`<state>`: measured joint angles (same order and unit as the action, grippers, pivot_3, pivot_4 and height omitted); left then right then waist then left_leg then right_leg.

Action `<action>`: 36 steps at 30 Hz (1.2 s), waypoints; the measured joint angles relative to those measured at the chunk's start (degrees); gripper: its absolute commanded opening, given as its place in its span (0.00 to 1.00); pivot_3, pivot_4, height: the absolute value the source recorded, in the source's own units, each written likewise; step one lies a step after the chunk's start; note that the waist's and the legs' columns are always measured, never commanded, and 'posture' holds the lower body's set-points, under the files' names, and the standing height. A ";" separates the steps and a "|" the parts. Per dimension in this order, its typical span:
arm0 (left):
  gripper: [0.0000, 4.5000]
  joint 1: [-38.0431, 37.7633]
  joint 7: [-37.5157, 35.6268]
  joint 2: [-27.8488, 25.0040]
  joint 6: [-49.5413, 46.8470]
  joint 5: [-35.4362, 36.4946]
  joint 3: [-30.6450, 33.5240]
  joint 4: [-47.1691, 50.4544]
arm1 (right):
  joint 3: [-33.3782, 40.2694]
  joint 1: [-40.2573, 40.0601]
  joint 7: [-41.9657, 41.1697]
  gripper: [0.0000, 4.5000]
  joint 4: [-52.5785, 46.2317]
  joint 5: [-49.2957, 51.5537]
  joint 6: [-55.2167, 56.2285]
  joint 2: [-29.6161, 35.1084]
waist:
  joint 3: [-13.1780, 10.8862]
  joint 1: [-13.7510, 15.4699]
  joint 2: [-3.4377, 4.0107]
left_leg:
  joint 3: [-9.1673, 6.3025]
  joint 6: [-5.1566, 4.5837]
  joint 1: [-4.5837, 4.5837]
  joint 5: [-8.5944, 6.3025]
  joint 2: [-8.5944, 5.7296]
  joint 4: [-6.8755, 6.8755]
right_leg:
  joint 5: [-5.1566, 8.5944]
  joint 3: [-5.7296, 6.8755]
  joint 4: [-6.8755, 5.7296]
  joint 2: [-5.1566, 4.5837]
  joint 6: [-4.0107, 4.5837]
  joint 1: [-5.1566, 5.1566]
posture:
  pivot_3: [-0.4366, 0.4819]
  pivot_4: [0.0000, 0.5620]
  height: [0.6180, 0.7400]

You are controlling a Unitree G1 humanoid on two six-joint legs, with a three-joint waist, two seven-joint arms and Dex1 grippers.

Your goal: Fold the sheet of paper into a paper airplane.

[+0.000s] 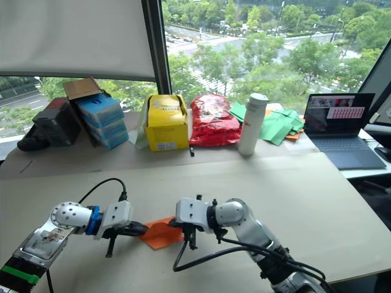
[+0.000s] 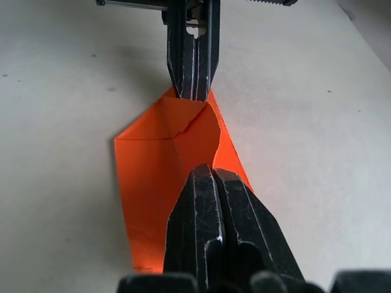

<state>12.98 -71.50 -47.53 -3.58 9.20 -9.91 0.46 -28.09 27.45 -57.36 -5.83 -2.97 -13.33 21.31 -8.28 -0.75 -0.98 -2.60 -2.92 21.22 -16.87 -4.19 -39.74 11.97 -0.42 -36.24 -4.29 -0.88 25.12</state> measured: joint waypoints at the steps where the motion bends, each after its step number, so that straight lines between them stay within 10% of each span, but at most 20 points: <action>1: 0.00 0.13 -0.03 0.02 0.59 0.00 0.00 -0.46 | -0.05 0.75 0.00 0.00 0.62 -0.02 -0.72 -0.12 | 0.00 0.00 0.00 | 0.01 0.00 0.00 0.00 0.00 0.00 | 0.00 0.00 0.00 0.00 0.00 0.00 | 0.48 0.27 1.00; 36: 0.00 -2.04 2.05 2.40 1.79 1.41 1.40 -2.41 | -3.69 5.82 3.57 0.00 11.09 -5.04 -2.79 -4.47 | 0.11 -0.09 0.16 | -0.01 0.14 -0.49 0.08 0.00 0.07 | 0.00 -0.02 -0.43 -0.02 0.05 -0.11 | 0.48 0.27 1.00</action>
<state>10.94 -69.45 -45.13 -1.79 10.61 -8.51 -1.95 -31.78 33.27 -53.79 5.26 -8.01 -16.12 16.84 -8.18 -0.84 -0.83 -2.61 -2.78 20.73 -16.78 -4.19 -39.67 11.97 -0.45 -36.67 -4.31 -0.83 25.00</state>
